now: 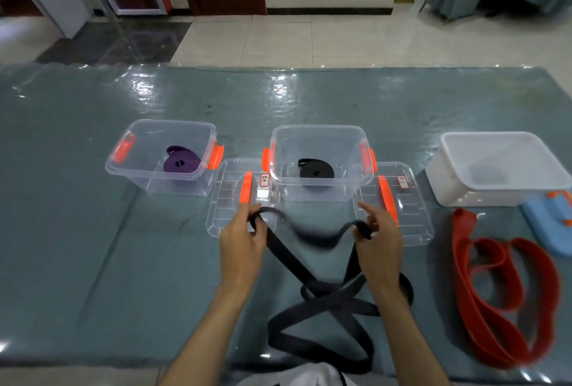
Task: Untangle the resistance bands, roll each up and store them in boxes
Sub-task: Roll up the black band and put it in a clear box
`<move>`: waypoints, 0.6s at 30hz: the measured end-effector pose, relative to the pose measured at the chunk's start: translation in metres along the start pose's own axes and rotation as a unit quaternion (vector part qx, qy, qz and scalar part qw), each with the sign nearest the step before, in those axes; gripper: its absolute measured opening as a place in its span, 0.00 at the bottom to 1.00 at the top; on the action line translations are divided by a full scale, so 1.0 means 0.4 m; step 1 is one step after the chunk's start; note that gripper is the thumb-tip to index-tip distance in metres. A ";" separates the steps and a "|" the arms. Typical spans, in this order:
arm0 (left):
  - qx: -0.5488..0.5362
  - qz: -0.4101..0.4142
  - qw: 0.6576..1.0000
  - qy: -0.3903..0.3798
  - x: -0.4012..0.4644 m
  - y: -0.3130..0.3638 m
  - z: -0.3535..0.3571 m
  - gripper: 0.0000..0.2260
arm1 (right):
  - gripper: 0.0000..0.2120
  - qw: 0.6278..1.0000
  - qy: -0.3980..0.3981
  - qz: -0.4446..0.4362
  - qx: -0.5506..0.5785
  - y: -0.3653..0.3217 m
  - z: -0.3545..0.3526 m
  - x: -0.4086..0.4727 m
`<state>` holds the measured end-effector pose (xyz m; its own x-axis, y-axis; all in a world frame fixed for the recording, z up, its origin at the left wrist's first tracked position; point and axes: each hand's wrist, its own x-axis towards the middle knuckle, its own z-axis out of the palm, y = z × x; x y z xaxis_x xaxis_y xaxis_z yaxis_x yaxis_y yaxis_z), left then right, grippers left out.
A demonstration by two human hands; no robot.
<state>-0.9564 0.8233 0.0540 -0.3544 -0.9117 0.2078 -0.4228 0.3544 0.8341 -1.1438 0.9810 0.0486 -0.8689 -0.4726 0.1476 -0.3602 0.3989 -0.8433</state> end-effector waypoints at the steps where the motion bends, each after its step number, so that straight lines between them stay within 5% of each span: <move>1: 0.005 -0.004 1.000 -0.008 -0.002 0.003 0.003 0.16 | 0.28 1.000 0.010 -0.004 -0.020 0.004 -0.001 -0.005; 6: -0.018 -0.063 0.993 -0.100 0.000 0.021 0.021 0.18 | 0.21 1.000 0.015 0.009 -0.017 -0.011 0.004 -0.028; 12: -0.117 -0.133 0.961 -0.213 0.016 0.031 0.027 0.11 | 0.11 0.989 -0.101 0.055 0.092 -0.036 0.021 -0.025; 15: -0.186 -0.119 0.942 -0.253 0.015 0.052 0.032 0.10 | 0.08 0.951 -0.114 0.122 0.260 -0.048 0.029 -0.025; 18: -0.305 -0.172 0.911 -0.219 0.012 0.080 0.040 0.09 | 0.15 0.868 -0.076 0.190 0.452 -0.072 0.027 -0.018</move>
<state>-0.9850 0.8334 0.0736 -0.6436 -0.7295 -0.2316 -0.0764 -0.2399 0.9678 -1.1236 0.9644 0.0661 -0.7866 -0.5677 -0.2428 0.4172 -0.1988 -0.8868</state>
